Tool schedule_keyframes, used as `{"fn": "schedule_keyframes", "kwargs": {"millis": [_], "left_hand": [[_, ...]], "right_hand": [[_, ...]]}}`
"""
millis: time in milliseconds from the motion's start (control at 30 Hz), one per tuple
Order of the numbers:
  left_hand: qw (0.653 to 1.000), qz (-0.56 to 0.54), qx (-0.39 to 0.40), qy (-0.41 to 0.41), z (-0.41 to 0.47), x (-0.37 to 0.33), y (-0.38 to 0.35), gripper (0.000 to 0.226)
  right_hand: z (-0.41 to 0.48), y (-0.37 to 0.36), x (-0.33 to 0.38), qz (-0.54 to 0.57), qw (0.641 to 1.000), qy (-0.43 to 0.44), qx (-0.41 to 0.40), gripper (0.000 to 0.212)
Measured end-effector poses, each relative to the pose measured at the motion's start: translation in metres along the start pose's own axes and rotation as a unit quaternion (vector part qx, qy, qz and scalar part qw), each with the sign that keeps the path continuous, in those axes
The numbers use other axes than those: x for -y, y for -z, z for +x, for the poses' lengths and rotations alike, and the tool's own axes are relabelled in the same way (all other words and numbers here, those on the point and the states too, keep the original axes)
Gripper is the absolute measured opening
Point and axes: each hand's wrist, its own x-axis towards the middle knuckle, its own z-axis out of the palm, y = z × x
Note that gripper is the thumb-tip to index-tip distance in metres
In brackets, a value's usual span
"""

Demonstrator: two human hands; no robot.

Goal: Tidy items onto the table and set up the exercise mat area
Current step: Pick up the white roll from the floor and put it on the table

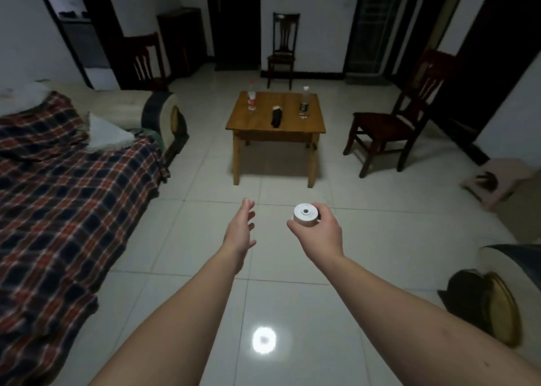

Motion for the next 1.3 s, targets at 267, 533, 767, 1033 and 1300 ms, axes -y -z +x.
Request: {"fn": "schedule_keyframes", "kwargs": {"millis": [267, 533, 767, 1033, 1300], "left_hand": [[0.999, 0.029, -0.013, 0.004, 0.101, -0.043, -0.084, 0.059], [0.999, 0.013, -0.038, -0.001, 0.220, -0.083, -0.105, 0.059], [1.000, 0.017, -0.018, 0.000, 0.365, -0.134, -0.113, 0.058], [1.000, 0.018, 0.005, 0.017, 0.501, -0.184, -0.140, 0.059], [0.999, 0.031, -0.007, 0.029, 0.628, -0.210, -0.199, 0.059]], "right_hand": [[0.140, 0.032, -0.003, 0.037, 0.999, -0.019, -0.023, 0.037], [0.263, 0.004, 0.015, 0.029, 0.999, -0.027, -0.009, 0.042], [0.393, -0.050, 0.048, 0.016, 0.999, -0.019, -0.029, 0.043], [0.522, -0.096, 0.072, -0.006, 0.999, -0.016, -0.041, 0.048], [0.688, -0.103, 0.058, -0.012, 0.999, -0.016, -0.042, 0.049]]}}
